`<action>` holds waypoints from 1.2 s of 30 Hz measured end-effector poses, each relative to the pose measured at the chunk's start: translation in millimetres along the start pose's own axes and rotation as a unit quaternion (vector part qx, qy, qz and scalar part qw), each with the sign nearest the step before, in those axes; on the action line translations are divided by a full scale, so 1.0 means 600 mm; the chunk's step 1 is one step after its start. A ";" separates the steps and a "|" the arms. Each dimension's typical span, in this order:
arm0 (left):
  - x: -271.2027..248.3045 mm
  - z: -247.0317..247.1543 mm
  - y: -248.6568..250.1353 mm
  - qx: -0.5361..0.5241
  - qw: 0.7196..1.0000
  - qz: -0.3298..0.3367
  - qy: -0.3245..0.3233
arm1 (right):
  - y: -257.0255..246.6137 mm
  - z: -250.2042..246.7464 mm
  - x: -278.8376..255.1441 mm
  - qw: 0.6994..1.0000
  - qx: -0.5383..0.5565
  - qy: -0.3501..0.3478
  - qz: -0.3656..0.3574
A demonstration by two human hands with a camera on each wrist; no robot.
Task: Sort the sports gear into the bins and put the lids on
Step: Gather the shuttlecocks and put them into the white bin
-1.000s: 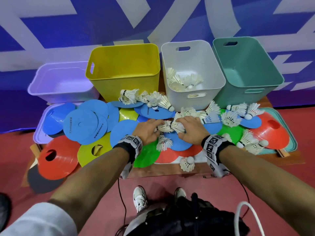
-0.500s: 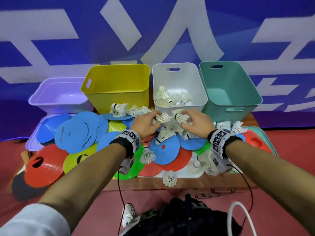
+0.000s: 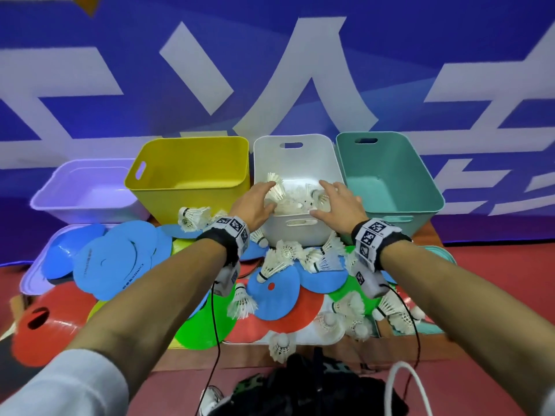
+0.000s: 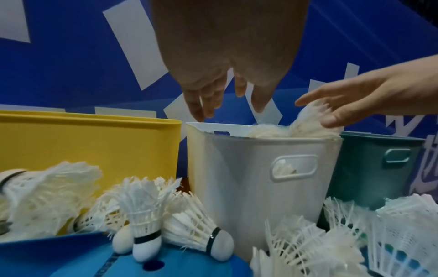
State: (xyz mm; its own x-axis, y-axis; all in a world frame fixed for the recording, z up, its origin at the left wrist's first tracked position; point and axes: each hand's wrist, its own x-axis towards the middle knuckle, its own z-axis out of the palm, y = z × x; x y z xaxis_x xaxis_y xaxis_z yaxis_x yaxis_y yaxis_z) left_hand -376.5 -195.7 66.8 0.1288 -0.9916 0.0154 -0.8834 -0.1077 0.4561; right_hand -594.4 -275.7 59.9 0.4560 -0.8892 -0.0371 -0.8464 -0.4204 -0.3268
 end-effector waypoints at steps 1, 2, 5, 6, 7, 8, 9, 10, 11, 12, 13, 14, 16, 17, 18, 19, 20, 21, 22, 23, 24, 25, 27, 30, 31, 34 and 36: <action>0.005 0.003 0.000 0.011 1.000 -0.008 -0.010 | 0.004 0.001 0.002 1.000 -0.008 -0.005 0.009; 0.007 0.006 0.001 0.023 0.999 -0.014 -0.021 | 0.008 0.003 0.002 1.000 -0.013 -0.005 0.012; 0.003 0.015 -0.002 0.041 0.998 -0.016 -0.040 | 0.013 0.010 -0.002 1.000 -0.015 -0.004 0.005; -0.001 0.016 -0.003 0.037 0.998 -0.014 -0.041 | 0.014 0.013 -0.003 1.000 -0.013 -0.006 0.004; -0.005 0.017 -0.004 0.029 0.999 -0.012 -0.042 | 0.015 0.015 -0.005 1.000 -0.011 -0.007 0.002; -0.010 0.015 -0.004 0.019 0.999 -0.007 -0.045 | 0.015 0.017 -0.006 1.000 -0.010 -0.010 -0.002; -0.013 0.014 -0.004 0.010 0.999 0.001 -0.051 | 0.013 0.019 -0.008 1.000 -0.010 -0.013 -0.007; -0.017 0.012 -0.005 0.006 0.998 0.011 -0.056 | 0.010 0.020 -0.009 1.000 -0.012 -0.014 -0.013; -0.019 0.011 -0.006 0.004 0.998 0.017 -0.059 | 0.008 0.021 -0.010 1.000 -0.013 -0.014 -0.017; -0.023 0.009 -0.008 0.004 0.998 0.019 -0.062 | 0.002 0.023 -0.011 1.000 -0.010 -0.013 -0.020; -0.026 0.007 -0.010 0.003 0.998 0.021 -0.064 | -0.002 0.025 -0.012 1.000 -0.008 -0.011 -0.021; -0.028 0.006 -0.012 0.002 0.998 0.019 -0.067 | -0.007 0.027 -0.014 1.000 -0.006 -0.009 -0.024; -0.036 0.006 -0.017 0.002 0.997 0.016 -0.071 | -0.016 0.034 -0.020 0.999 -0.004 -0.006 -0.031; -0.043 0.008 -0.019 0.004 0.997 0.016 -0.073 | -0.019 0.039 -0.026 0.999 0.000 -0.007 -0.034; -0.050 0.010 -0.020 0.005 0.997 0.017 -0.075 | -0.021 0.042 -0.031 0.999 0.004 -0.009 -0.035; -0.058 0.013 -0.022 0.004 0.997 0.019 -0.076 | -0.022 0.045 -0.037 0.999 0.007 -0.012 -0.036; -0.066 0.016 -0.022 0.002 0.997 0.019 -0.078 | -0.022 0.048 -0.044 0.999 0.008 -0.016 -0.035; -0.073 0.020 -0.023 -0.001 0.997 0.019 -0.079 | -0.021 0.051 -0.051 0.999 0.006 -0.021 -0.035; -0.080 0.024 -0.022 -0.005 0.997 0.020 -0.077 | -0.019 0.054 -0.058 0.999 0.004 -0.024 -0.035; -0.086 0.027 -0.019 -0.010 0.997 0.024 -0.074 | -0.017 0.057 -0.065 0.999 0.003 -0.024 -0.035; -0.092 0.032 -0.015 -0.015 0.997 0.028 -0.072 | -0.013 0.060 -0.073 0.999 0.003 -0.024 -0.037; -0.097 0.036 -0.009 -0.021 0.997 0.033 -0.070 | -0.010 0.062 -0.082 0.999 0.004 -0.021 -0.042; -0.106 0.047 0.004 -0.030 0.996 0.038 -0.071 | -0.004 0.067 -0.099 0.999 0.003 -0.009 -0.051; -0.122 0.065 0.017 -0.040 0.995 0.040 -0.081 | 0.006 0.071 -0.122 0.999 -0.005 -0.007 -0.048; -0.128 0.070 0.019 -0.041 0.995 0.039 -0.088 | 0.009 0.072 -0.128 0.999 -0.005 -0.012 -0.042; -0.141 0.085 0.015 -0.036 0.993 0.032 -0.110 | 0.022 0.076 -0.144 0.999 -0.010 -0.028 -0.032; -0.146 0.091 0.007 -0.030 0.992 0.026 -0.120 | 0.029 0.079 -0.150 0.999 -0.018 -0.038 -0.027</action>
State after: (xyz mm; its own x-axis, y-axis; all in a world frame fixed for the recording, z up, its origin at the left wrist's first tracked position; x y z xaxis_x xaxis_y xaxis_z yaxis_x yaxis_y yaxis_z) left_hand -416.2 -113.0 18.5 -0.0332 -0.9851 -0.1687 -0.8563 -0.0589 0.5131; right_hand -637.0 -194.5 12.8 0.5198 -0.8492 -0.0927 -0.8287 -0.4750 -0.2960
